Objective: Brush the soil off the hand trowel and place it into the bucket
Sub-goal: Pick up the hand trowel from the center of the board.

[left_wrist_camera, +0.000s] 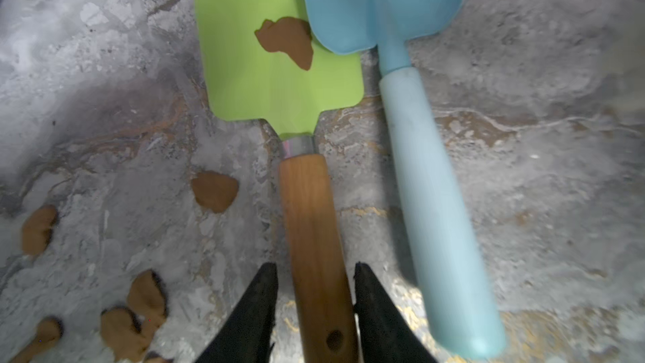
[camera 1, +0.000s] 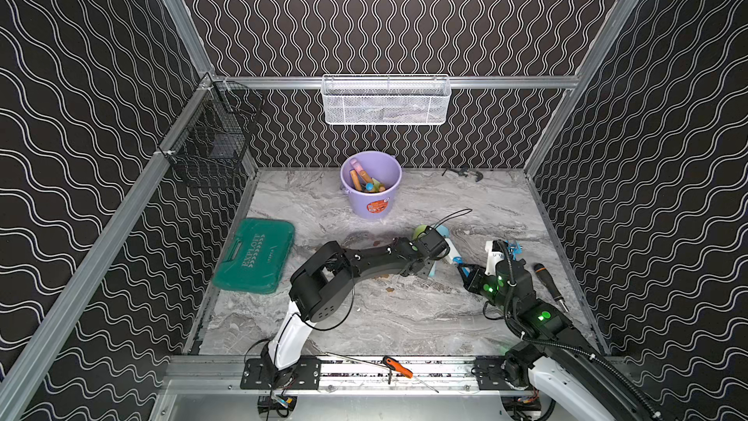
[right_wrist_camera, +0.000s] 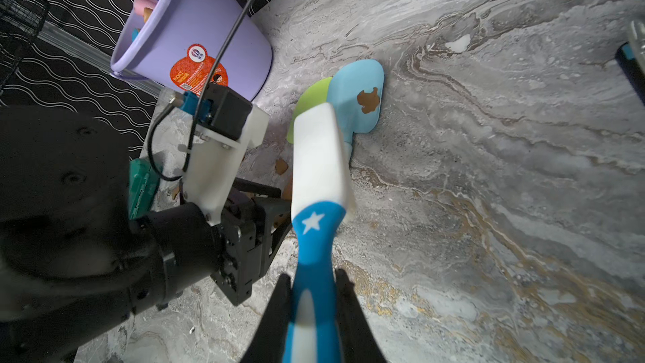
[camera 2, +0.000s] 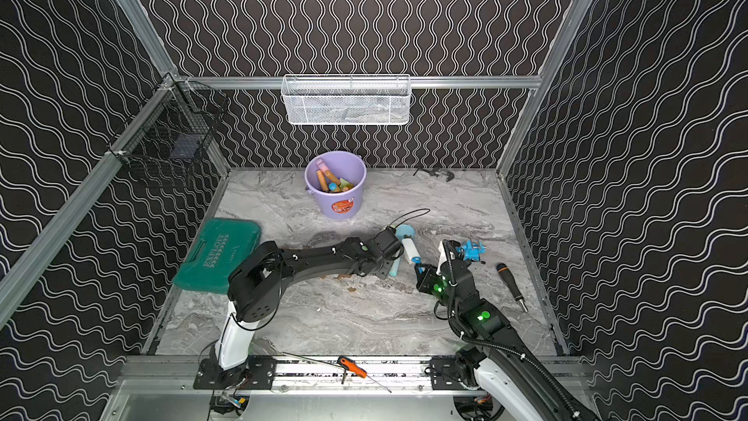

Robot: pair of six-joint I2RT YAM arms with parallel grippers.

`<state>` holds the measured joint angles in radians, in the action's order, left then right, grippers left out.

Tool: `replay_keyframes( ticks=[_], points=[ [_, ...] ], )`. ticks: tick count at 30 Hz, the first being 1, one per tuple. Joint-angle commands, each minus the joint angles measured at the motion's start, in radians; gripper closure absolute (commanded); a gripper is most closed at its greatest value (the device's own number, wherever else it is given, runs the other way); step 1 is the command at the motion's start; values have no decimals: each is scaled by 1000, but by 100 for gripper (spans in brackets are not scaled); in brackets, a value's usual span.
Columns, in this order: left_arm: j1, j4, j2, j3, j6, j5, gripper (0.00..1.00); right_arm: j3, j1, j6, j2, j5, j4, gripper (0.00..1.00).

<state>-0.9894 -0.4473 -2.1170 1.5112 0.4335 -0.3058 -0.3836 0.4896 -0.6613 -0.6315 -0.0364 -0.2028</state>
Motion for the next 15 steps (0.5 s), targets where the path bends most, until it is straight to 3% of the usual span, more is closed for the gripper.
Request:
replay_keyframes(
  ticks=[1, 8, 15],
  points=[
    [0, -17, -30, 35, -30, -24, 60, -5, 1, 4, -3, -7, 9, 100],
    [22, -76, -59, 63, -19, -49, 68, -20, 1, 6, -6, -16, 6, 100],
    [70, -107, -25, 52, -27, -78, 89, -15, 1, 0, -18, -14, 28, 100]
  ],
)
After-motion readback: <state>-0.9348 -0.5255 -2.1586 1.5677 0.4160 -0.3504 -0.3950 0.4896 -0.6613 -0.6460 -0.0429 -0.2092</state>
